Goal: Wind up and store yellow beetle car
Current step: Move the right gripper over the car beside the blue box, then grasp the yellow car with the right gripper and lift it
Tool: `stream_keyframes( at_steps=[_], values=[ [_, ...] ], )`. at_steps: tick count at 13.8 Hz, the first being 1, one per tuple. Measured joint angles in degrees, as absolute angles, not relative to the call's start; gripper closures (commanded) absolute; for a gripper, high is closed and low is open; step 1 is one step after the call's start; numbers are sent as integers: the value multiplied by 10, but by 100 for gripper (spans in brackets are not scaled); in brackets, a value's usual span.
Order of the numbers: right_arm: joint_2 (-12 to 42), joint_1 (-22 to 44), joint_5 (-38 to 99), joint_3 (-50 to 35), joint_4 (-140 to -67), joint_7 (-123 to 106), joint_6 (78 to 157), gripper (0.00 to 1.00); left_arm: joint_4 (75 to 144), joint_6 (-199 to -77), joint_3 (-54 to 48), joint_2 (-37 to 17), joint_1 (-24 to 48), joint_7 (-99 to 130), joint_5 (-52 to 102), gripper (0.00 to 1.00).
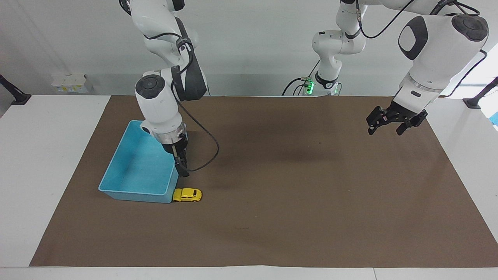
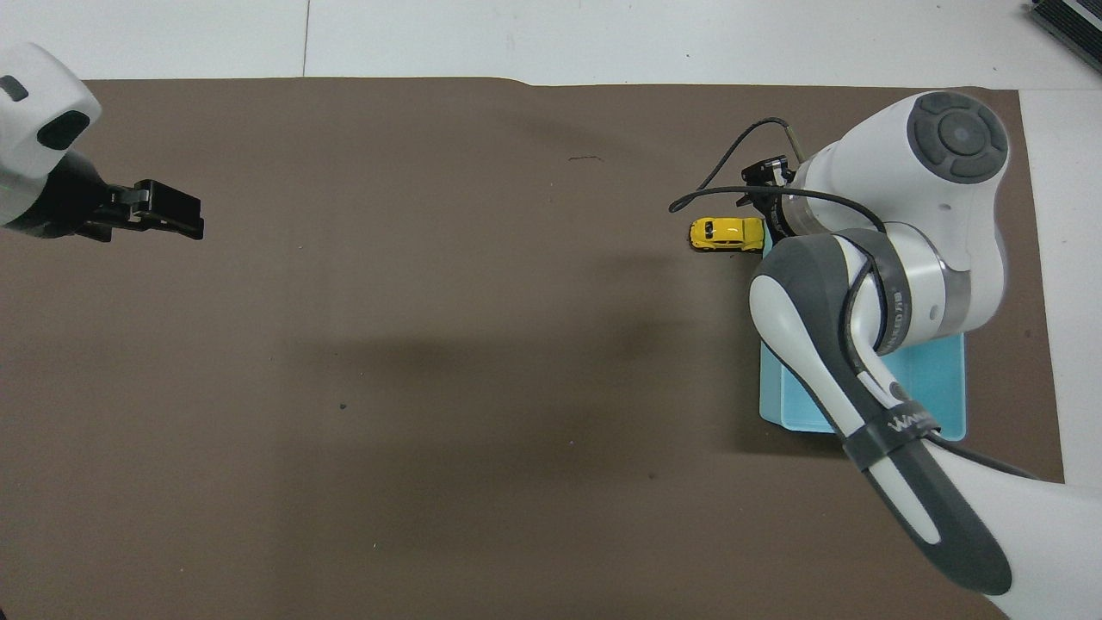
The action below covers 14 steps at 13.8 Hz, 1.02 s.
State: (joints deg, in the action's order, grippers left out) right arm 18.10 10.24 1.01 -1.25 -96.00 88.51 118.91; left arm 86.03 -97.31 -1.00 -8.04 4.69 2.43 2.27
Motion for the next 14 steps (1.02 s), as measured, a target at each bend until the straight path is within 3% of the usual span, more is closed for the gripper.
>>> stream_keyframes(
  at_steps=[7,14],
  values=[
    [238,101,12,-13,-960,924,1247,0,843,-941,-7,-19,47,24,22,0],
    [258,88,42,-12,-980,998,1314,0,870,-880,-9,0,47,-1,21,0]
  ],
)
